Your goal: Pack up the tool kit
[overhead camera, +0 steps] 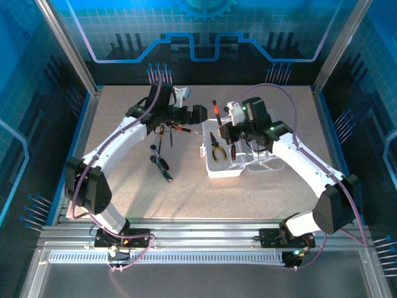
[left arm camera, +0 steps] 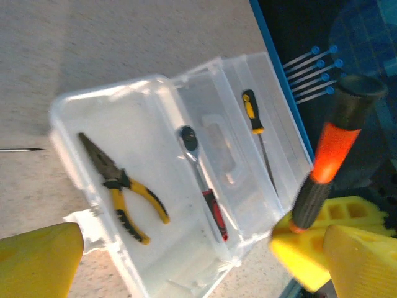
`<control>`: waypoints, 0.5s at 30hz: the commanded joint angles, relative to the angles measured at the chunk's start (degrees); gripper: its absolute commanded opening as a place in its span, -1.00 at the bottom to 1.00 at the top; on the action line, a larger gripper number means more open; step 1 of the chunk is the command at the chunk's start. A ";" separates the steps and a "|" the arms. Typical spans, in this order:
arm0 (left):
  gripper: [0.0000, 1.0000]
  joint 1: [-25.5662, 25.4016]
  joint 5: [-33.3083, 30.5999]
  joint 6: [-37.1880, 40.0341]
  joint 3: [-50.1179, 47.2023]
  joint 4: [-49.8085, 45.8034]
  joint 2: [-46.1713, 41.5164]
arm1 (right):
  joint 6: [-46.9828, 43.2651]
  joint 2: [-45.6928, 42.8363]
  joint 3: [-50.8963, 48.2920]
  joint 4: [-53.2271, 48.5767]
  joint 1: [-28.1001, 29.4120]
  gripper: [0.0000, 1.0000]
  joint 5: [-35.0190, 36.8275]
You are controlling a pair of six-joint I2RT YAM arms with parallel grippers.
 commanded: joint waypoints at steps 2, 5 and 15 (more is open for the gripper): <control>0.99 3.36 -8.73 5.74 -0.14 -8.54 -3.92 | -4.98 -4.52 -0.67 -6.83 -7.20 -1.00 0.72; 0.99 5.19 -18.13 8.56 -3.01 -12.62 -3.61 | -9.02 -4.67 1.04 -12.19 -12.30 -1.00 3.14; 0.99 8.97 -28.92 10.50 -11.92 -15.09 0.25 | -12.24 2.87 6.10 -22.63 -18.92 -1.00 21.98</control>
